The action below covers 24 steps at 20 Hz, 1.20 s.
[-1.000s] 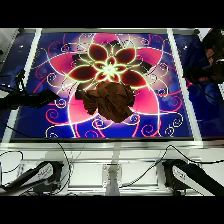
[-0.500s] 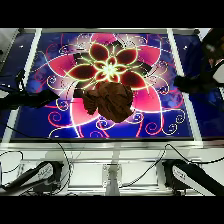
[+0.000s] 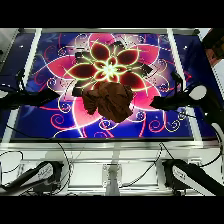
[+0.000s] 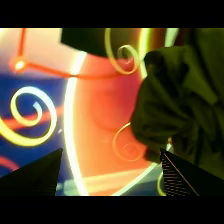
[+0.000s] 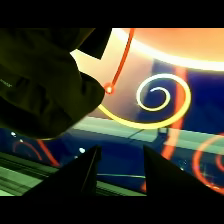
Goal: Fold the clothes and pants, and hang the long-sleeved shirts on hangers.
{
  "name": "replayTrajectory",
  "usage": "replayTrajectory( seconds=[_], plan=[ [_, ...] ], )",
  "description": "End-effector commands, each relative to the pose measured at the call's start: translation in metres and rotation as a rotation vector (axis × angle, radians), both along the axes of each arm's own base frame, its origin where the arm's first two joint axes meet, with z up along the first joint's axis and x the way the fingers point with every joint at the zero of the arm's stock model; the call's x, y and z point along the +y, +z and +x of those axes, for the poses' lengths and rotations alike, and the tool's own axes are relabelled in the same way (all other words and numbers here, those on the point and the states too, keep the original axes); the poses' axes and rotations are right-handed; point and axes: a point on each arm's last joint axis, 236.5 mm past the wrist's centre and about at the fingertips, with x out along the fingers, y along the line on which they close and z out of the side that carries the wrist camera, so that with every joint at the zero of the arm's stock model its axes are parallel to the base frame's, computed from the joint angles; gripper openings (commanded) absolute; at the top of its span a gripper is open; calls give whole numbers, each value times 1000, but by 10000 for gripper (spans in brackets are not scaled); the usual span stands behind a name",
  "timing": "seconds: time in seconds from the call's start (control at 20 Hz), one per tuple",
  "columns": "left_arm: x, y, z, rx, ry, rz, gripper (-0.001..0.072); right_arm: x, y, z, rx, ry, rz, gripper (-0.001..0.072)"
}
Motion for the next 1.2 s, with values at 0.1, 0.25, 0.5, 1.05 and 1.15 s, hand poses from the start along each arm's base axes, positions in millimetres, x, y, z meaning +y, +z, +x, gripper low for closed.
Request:
replayTrajectory(
  seconds=[0.1, 0.25, 0.5, 1.05, 1.15],
  plan=[
    [-50, 81, 26, -406, -188, -160, 701, 34, -29, -17, -25, 105, 27, 352],
    [-60, 85, 23, -430, -235, -154, 701, 61, -45, -16, -5, 115, 28, 358],
    [-60, 79, 20, -418, -252, -133, 700, 86, -101, -23, 264, -81, 151, 624],
    [-57, 78, 24, -426, -239, -118, 699, 104, -97, 33, 216, -378, 359, 260],
    [-57, 78, 24, -425, -239, -119, 699, 105, -92, 35, 207, -371, 365, 140]
  ],
)
